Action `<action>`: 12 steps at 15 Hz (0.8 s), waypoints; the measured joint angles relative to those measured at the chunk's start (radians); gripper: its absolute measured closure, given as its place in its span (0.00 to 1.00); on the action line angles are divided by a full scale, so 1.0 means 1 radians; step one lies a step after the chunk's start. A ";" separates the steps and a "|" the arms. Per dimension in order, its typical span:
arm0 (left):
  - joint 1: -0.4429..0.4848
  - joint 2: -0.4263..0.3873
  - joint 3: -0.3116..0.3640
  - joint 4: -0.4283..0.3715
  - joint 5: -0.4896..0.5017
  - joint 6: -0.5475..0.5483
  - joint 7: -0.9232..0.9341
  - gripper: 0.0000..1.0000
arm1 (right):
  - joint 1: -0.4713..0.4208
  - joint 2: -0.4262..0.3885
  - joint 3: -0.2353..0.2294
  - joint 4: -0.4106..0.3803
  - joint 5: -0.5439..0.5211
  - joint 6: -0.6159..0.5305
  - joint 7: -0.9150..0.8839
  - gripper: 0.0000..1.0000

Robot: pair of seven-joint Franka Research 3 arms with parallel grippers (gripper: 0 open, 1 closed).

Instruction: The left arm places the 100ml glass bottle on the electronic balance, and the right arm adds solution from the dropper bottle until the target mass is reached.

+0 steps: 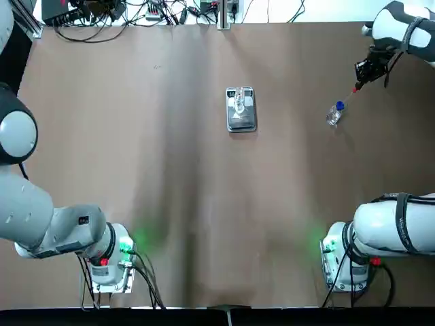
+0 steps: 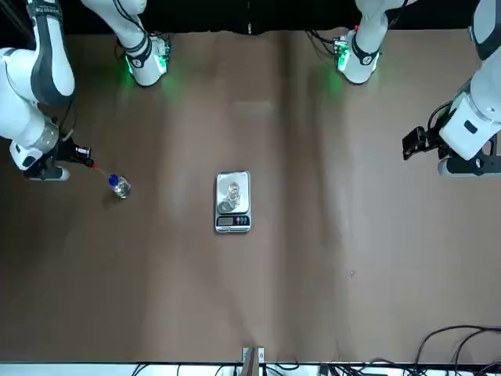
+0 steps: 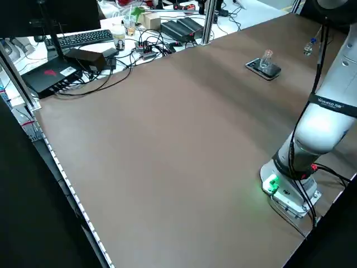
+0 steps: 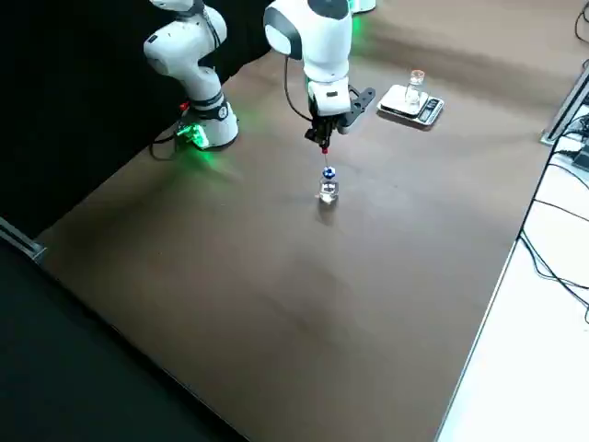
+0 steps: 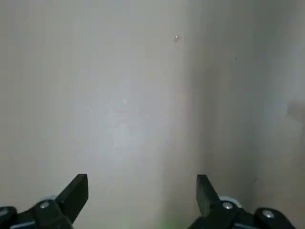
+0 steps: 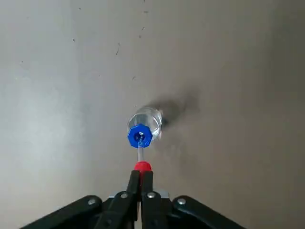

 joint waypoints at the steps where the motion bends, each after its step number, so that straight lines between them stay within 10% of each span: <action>1: 0.003 0.000 0.000 0.000 0.000 0.000 0.000 0.00 | 0.000 0.002 0.000 -0.004 0.000 0.007 -0.001 0.96; 12: 0.007 0.000 0.000 -0.002 0.000 0.000 0.000 0.00 | 0.000 0.018 0.006 -0.008 0.000 0.027 -0.003 0.96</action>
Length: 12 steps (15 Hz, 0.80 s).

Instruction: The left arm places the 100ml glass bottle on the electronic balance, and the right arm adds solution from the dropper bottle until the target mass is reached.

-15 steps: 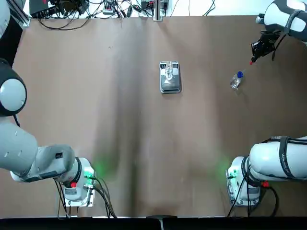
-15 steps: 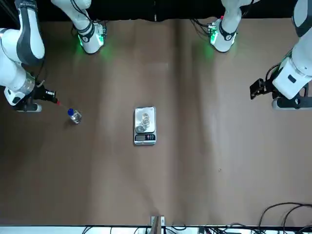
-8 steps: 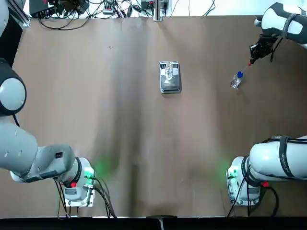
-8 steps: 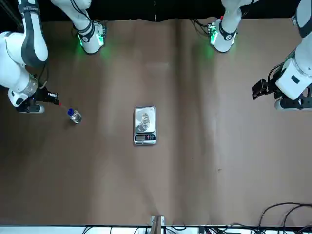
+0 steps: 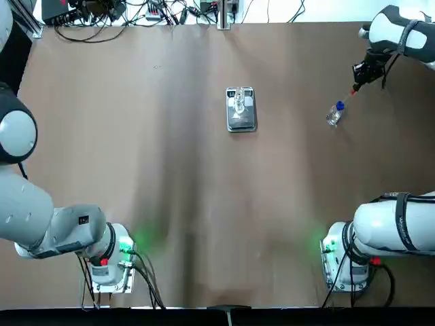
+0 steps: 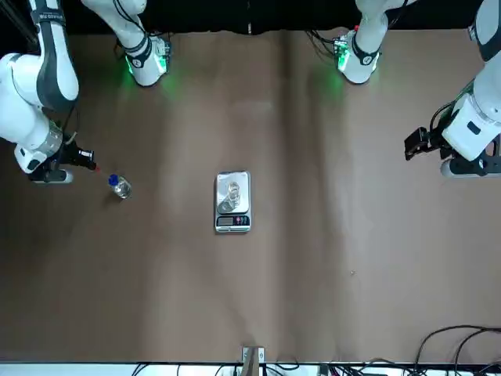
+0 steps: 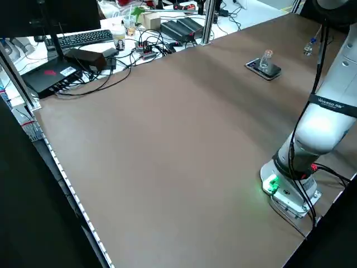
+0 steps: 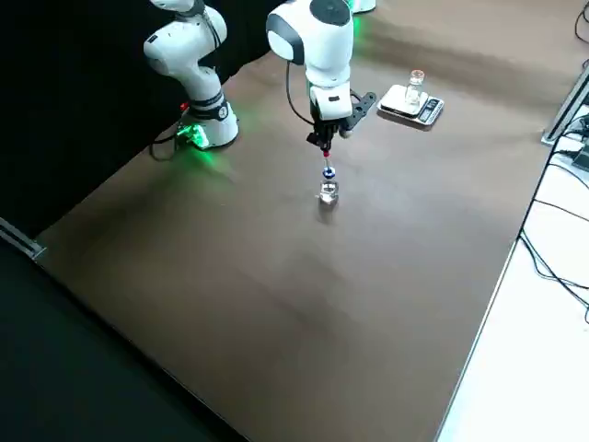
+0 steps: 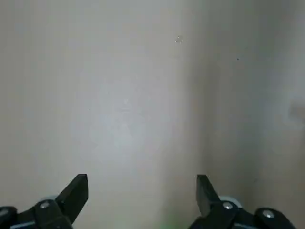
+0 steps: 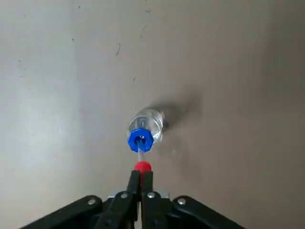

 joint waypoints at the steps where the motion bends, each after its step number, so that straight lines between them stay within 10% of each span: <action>1: 0.000 0.000 0.000 0.000 0.000 0.000 0.000 0.00 | 0.000 0.004 0.003 -0.002 0.000 0.002 0.000 0.96; 12: 0.000 0.000 0.000 -0.001 0.000 0.000 0.000 0.00 | 0.000 0.052 0.006 -0.003 0.000 0.043 -0.001 0.95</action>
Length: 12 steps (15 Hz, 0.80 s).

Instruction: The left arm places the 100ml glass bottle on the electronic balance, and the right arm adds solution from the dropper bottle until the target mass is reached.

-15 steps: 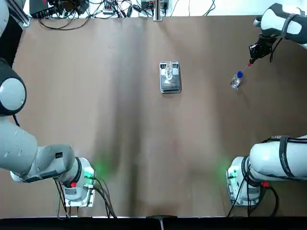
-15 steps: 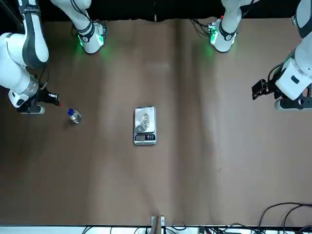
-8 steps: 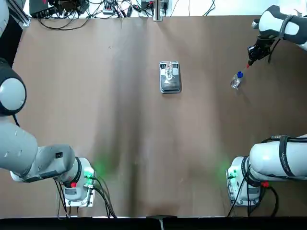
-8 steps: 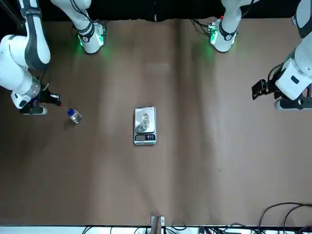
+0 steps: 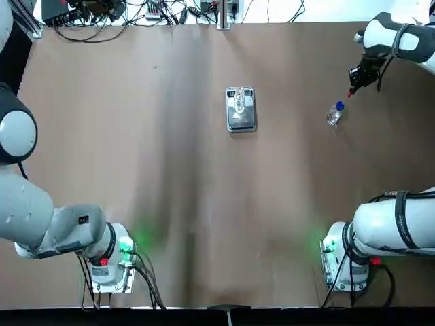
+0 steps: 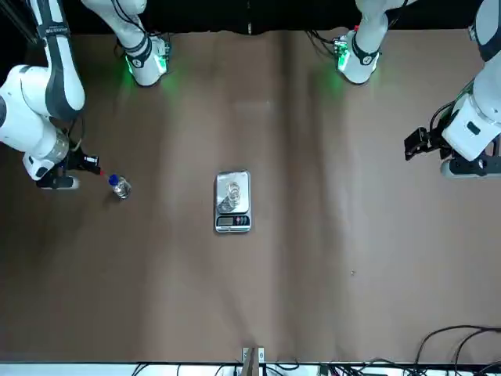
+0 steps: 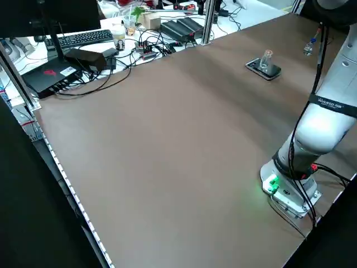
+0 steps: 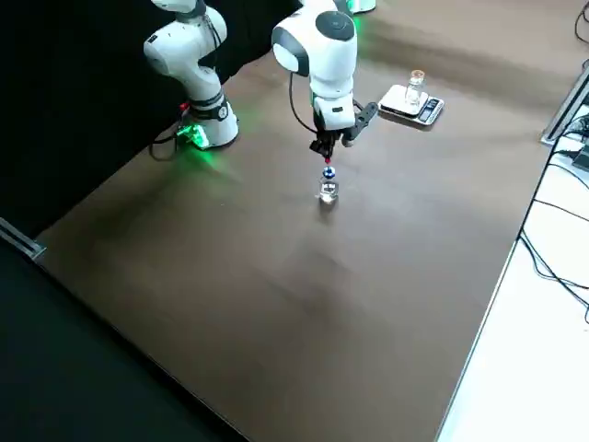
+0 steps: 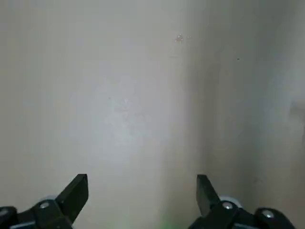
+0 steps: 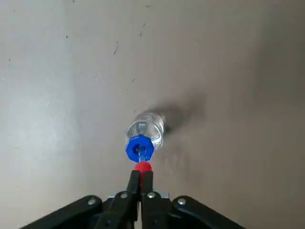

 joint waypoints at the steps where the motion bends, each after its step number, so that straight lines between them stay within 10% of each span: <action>1: 0.000 0.000 0.000 0.000 0.000 0.000 0.000 0.00 | 0.000 0.001 0.000 0.000 0.000 0.001 0.000 0.95; 12: 0.000 0.000 0.000 0.000 0.000 0.000 0.000 0.00 | 0.005 0.023 0.004 0.000 0.000 0.021 -0.002 0.78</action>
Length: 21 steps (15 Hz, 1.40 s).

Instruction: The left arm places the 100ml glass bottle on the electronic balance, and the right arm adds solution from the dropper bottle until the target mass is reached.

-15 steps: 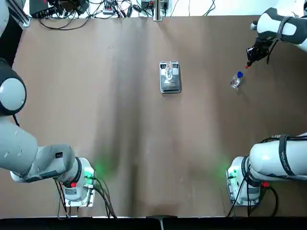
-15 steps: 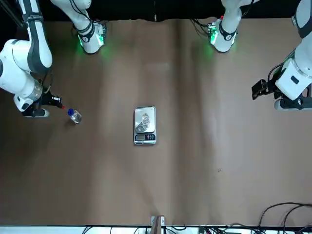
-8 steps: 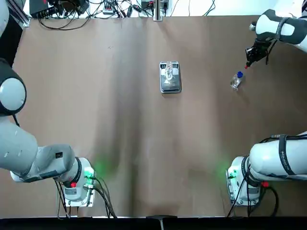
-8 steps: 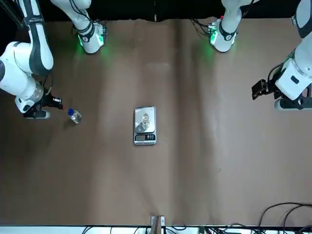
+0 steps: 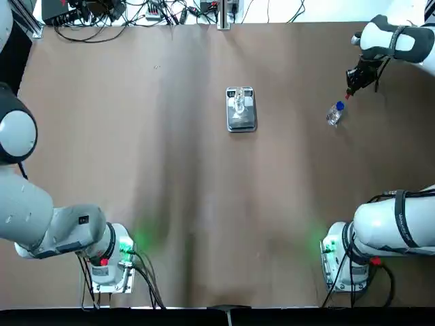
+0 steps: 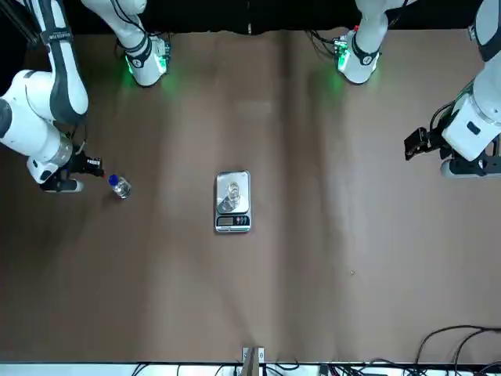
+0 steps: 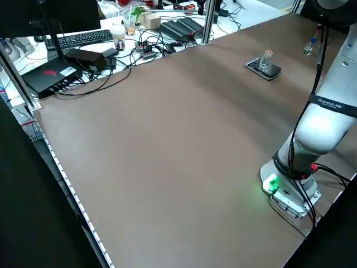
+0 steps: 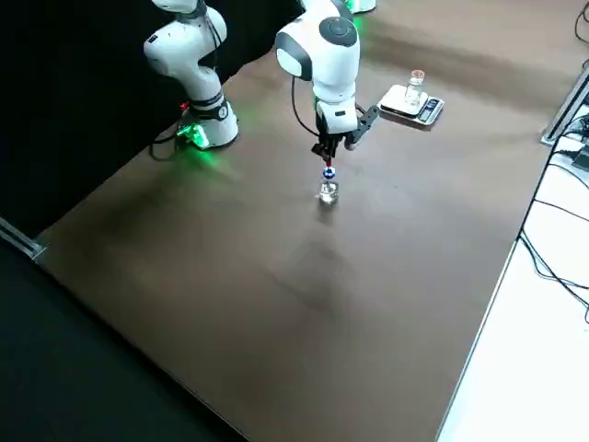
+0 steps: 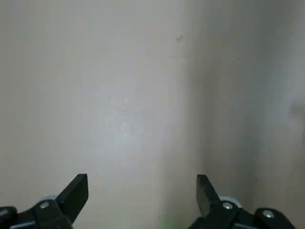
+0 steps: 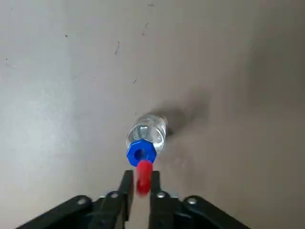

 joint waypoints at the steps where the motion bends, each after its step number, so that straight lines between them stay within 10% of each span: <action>1: 0.000 0.000 0.000 0.000 0.000 0.000 0.000 0.00 | 0.001 0.000 0.001 0.000 0.000 0.000 0.000 0.73; 10: 0.000 0.000 0.000 0.000 0.000 0.000 0.000 0.00 | 0.010 0.000 0.008 0.040 0.000 -0.053 0.000 0.39; 21: 0.000 0.000 0.000 0.000 0.000 0.000 0.000 0.00 | 0.136 -0.020 0.011 0.495 0.002 -0.585 0.140 0.09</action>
